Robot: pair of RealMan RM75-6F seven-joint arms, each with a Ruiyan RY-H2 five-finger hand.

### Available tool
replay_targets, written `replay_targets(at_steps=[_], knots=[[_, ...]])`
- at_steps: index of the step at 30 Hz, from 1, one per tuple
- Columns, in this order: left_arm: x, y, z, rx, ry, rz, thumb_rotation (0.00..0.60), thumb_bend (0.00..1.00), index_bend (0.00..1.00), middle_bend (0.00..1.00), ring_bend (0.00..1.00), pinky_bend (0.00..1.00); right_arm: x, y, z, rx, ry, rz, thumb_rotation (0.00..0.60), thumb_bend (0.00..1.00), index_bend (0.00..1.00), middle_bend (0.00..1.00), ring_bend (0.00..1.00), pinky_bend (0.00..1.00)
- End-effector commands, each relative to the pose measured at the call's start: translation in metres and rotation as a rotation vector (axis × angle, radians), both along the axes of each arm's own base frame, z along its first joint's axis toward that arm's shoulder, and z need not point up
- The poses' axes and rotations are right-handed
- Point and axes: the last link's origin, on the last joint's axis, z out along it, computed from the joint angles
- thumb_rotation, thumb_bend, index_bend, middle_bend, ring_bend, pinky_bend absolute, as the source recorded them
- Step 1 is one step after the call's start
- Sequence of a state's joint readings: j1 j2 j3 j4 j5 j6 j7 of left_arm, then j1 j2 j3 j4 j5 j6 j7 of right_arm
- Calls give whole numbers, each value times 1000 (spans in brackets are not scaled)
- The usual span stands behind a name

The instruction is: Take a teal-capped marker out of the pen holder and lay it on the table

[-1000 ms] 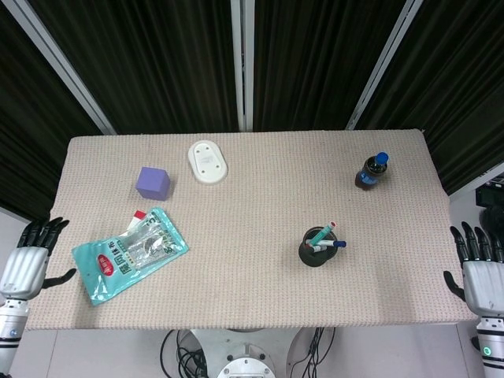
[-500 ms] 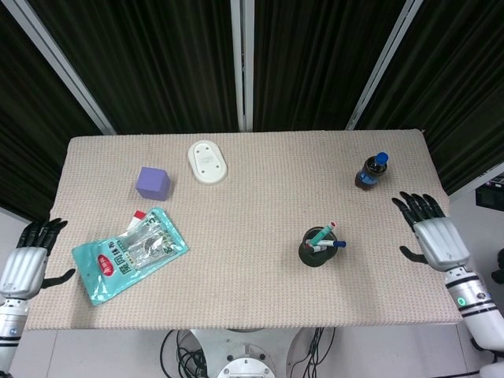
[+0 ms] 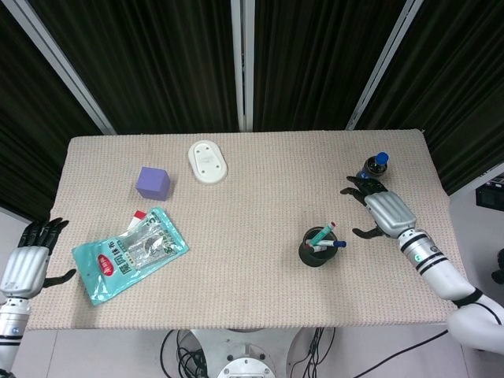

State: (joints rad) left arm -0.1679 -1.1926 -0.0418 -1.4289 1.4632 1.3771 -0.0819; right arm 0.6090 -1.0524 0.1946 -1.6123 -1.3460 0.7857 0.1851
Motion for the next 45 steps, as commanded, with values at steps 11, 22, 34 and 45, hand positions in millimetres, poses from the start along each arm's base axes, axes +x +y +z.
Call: replay_targets(at_steps=[11,22,34,45], knots=[[-1,0,-1,-7,1,4,600,126,109,56,0,2,5,-4,-22,37,-102,-7,600,170,325,19,0,0],[-1,-1,1,-3,4,6,600,126,109,56,0,2,3,-6,-32,33,-84,6,600,176,392,28,0,0],[-3,-1,-2,-15,8,13,600,126,109,56,0,2,4,-6,-43,59,-109,8,600,177,420,45,0,0],[-2,-2,0,-15,2,13,600,126,109,56,0,2,7,-5,-47,67,-105,22,600,204,470,66,0,0]])
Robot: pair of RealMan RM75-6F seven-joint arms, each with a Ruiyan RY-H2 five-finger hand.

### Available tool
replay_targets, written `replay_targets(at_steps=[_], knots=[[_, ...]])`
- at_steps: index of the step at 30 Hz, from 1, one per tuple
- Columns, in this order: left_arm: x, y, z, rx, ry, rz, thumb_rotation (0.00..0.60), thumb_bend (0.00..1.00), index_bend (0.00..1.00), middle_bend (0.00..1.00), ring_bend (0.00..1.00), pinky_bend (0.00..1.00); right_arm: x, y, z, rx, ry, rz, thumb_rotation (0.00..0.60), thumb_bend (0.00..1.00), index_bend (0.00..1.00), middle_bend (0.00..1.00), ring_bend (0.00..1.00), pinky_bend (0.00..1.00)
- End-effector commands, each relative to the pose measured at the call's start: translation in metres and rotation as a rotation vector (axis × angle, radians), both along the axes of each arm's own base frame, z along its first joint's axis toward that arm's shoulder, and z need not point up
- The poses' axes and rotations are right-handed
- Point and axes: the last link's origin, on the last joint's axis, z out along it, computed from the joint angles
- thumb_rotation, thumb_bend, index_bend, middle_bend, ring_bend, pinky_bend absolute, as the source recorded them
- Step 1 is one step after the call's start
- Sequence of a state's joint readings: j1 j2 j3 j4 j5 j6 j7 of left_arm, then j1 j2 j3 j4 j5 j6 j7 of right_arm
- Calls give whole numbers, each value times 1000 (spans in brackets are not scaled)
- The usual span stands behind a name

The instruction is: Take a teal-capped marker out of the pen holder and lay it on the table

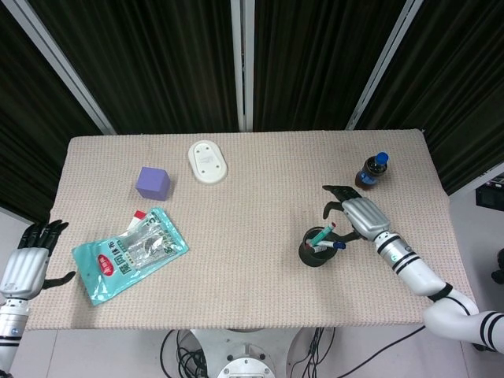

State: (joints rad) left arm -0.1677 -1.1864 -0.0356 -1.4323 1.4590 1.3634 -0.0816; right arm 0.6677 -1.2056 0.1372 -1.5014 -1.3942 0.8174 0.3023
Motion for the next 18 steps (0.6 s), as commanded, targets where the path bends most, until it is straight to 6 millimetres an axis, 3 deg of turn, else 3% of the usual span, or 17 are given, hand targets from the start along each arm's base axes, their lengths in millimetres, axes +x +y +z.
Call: replay_targets(at_steps=[1,18], knots=[[0,0,0,-1,-4,0,600,126,109,56,0,2,1,1,0,0,0,2,600,205,476,67,0,0],[0,0,0,-2,-6,2,600,126,109,56,0,2,-1,2,2,-7,15,-4,600,226,554,76,0,0]])
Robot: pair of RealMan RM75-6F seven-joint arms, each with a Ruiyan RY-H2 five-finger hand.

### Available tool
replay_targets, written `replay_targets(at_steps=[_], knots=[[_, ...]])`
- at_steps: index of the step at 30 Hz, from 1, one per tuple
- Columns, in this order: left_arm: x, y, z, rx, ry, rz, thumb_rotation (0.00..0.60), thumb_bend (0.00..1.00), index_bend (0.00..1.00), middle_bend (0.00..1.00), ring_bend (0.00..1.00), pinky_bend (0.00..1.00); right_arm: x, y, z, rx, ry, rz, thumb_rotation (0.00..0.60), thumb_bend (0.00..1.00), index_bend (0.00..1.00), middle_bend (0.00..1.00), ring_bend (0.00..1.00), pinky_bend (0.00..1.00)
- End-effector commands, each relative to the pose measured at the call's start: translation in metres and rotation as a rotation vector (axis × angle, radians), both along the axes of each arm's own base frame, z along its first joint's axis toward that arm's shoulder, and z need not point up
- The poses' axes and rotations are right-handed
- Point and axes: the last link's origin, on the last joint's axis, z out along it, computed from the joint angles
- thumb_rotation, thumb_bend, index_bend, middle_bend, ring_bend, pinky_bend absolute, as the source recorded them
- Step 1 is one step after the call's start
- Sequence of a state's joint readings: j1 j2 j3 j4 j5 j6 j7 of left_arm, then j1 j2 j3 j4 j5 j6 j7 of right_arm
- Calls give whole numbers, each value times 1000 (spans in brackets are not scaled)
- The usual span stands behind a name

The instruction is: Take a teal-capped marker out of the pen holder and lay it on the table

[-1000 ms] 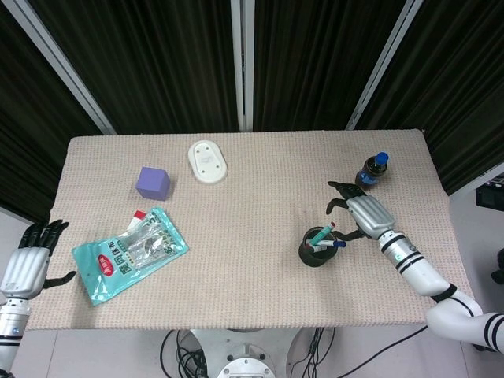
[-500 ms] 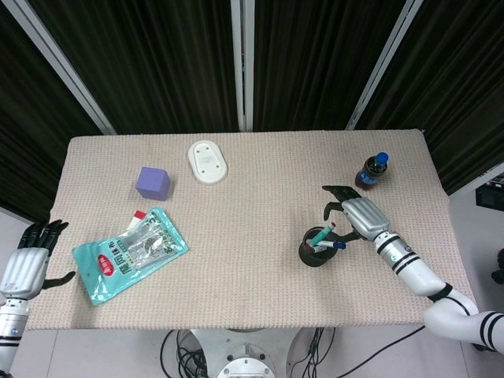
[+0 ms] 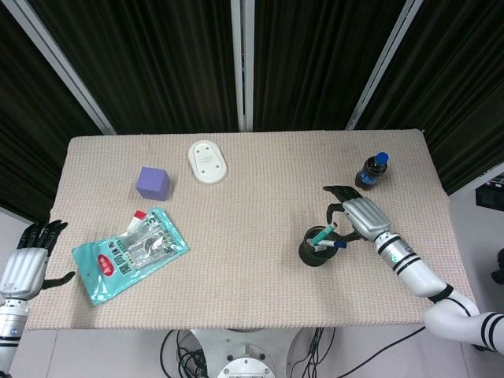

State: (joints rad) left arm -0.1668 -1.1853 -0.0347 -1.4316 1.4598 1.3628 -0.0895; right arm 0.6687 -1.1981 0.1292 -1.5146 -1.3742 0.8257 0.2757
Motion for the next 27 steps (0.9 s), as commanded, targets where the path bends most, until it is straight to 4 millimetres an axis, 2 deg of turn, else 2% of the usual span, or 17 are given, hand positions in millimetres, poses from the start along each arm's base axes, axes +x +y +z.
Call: replay_targets(at_steps=[1,11,16,27], knots=[[0,0,0,-1,0,0,600,126,109,56,0,2,0,0,0,2,3,-2,600,225,554,76,0,0],[0,0,0,-1,-3,0,600,126,109,56,0,2,-1,1,0,-5,1,-1,600,236,554,98,0,0],[0,0,0,-4,-8,1,600,126,109,56,0,2,1,2,4,-30,-23,9,600,297,629,123,0,0],[2,0,2,-1,-16,-3,600,125,109,56,0,2,9,9,18,-65,-54,45,600,331,715,146,0,0]])
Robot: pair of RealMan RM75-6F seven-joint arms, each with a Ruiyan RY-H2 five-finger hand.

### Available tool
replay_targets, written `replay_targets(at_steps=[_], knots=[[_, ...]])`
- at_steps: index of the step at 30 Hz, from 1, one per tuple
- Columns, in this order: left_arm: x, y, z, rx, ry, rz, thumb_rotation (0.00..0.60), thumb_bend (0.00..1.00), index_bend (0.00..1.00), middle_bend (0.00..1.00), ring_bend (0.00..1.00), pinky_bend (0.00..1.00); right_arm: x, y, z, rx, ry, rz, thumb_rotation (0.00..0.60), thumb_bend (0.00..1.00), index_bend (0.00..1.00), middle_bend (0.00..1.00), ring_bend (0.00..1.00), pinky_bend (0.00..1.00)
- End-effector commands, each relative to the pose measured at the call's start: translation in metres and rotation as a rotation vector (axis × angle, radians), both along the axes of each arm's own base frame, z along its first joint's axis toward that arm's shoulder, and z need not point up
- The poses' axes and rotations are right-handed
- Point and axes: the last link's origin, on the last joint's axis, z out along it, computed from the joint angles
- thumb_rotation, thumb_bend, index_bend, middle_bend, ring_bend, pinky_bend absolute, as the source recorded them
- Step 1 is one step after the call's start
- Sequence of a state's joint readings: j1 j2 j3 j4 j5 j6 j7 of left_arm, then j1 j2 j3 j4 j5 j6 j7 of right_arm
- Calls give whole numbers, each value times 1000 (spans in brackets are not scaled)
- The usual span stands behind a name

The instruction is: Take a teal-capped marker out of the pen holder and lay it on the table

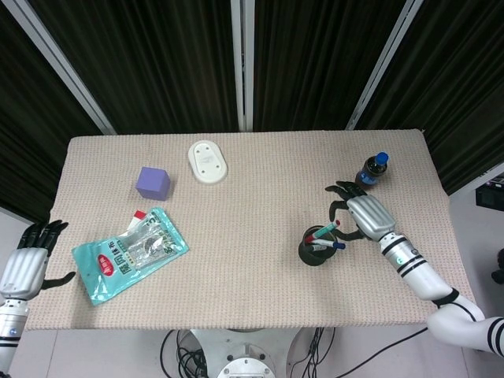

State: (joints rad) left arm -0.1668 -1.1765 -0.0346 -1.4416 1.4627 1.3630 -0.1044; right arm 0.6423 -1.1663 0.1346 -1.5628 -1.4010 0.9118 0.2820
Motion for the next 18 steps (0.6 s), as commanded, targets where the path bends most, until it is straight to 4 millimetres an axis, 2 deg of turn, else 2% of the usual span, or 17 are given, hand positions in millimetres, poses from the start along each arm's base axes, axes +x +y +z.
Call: replay_targets(at_steps=[1,18], knots=[[1,0,1,1,-1,-3,600,125,109,56,0,2,4,3,6,-15,-17,17,600,333,723,149,0,0],[4,-2,5,12,-17,-14,600,125,109,56,0,2,30,16,40,-129,-111,108,600,365,821,196,0,0]])
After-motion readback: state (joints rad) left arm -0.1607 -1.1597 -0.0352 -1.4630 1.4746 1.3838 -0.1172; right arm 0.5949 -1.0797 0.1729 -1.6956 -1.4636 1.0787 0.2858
